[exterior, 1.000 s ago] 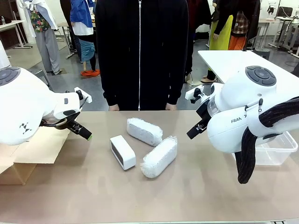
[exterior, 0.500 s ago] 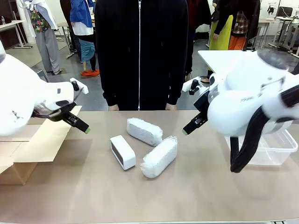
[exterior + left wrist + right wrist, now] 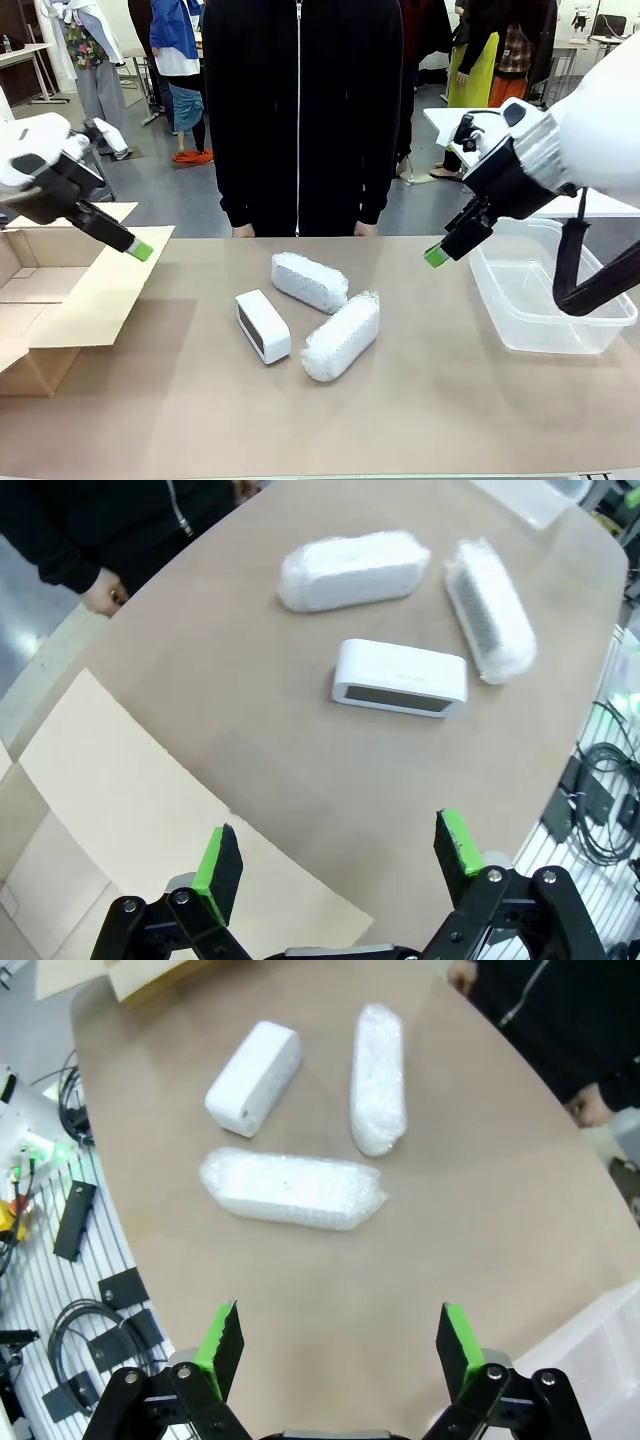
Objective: Separate and place wrapped and unwrapped clocks.
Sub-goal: Pick up the Digital clock indicated by the person.
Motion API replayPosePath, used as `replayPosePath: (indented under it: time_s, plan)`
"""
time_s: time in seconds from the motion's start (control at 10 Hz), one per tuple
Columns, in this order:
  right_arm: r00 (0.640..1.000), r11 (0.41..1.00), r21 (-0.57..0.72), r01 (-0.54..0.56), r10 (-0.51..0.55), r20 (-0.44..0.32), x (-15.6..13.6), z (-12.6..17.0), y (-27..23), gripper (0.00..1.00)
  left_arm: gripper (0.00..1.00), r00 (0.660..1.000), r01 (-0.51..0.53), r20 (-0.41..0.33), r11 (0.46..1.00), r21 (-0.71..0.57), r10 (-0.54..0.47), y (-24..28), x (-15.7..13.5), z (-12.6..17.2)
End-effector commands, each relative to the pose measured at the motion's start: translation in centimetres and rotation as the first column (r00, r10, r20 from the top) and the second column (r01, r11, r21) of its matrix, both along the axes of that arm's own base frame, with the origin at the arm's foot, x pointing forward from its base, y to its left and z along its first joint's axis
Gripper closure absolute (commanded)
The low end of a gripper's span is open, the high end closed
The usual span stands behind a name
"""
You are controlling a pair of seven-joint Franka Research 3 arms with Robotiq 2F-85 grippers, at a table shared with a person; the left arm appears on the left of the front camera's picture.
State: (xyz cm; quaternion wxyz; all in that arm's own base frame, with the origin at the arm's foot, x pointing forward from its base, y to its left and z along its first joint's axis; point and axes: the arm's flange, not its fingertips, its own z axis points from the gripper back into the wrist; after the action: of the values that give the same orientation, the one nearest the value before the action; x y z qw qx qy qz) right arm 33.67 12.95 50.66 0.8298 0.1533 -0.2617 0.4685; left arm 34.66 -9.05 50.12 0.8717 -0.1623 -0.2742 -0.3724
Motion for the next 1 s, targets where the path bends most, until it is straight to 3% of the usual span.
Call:
replayPosePath:
  time_s: [0.0,0.4,0.9]
  plan:
    - [0.999,0.997,0.068,-0.046,0.047,-0.008,-0.5,-0.8,-0.9,0.00,0.00,0.997,0.079,0.010,0.995,-0.057,-0.078,0.7,-2.2,-0.7]
    - [0.996,0.985,0.151,-0.082,0.078,0.030,-1.8,-0.2,-2.9,0.00,0.00,0.993,0.121,0.024,0.990,-0.078,-0.120,1.9,-3.6,-0.3]
    - [0.994,0.984,0.143,-0.109,0.103,0.048,-3.1,0.4,-4.6,0.00,0.00,0.990,0.141,0.007,0.985,-0.104,-0.141,2.5,-4.2,0.2]
